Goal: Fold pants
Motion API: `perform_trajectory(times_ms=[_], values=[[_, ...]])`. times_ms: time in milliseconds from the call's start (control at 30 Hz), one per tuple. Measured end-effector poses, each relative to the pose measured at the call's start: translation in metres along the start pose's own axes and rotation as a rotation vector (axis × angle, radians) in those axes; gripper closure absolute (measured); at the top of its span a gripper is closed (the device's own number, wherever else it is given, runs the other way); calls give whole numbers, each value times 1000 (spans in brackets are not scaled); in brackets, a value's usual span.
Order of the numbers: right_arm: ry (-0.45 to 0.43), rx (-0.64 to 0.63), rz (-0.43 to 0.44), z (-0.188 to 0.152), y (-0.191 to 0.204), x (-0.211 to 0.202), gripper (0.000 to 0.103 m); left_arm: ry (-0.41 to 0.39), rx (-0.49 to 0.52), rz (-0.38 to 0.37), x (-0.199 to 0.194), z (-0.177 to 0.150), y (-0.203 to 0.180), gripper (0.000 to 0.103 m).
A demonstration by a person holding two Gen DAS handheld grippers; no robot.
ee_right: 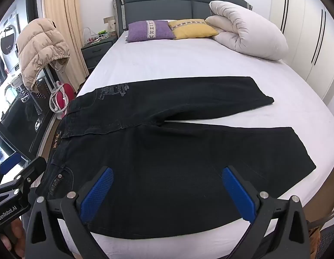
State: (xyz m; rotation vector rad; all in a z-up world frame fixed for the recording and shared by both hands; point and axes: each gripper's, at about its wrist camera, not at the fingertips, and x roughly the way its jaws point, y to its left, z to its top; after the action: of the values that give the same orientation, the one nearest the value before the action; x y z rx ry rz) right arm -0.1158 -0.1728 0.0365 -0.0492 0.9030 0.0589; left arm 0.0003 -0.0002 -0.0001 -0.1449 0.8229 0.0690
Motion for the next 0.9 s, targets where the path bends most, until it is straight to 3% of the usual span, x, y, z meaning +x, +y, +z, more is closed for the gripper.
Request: perform_trajectory(times_ms=[900], values=[[6, -3, -7, -2, 2, 2, 0, 2, -3, -3, 0, 0, 0, 0]])
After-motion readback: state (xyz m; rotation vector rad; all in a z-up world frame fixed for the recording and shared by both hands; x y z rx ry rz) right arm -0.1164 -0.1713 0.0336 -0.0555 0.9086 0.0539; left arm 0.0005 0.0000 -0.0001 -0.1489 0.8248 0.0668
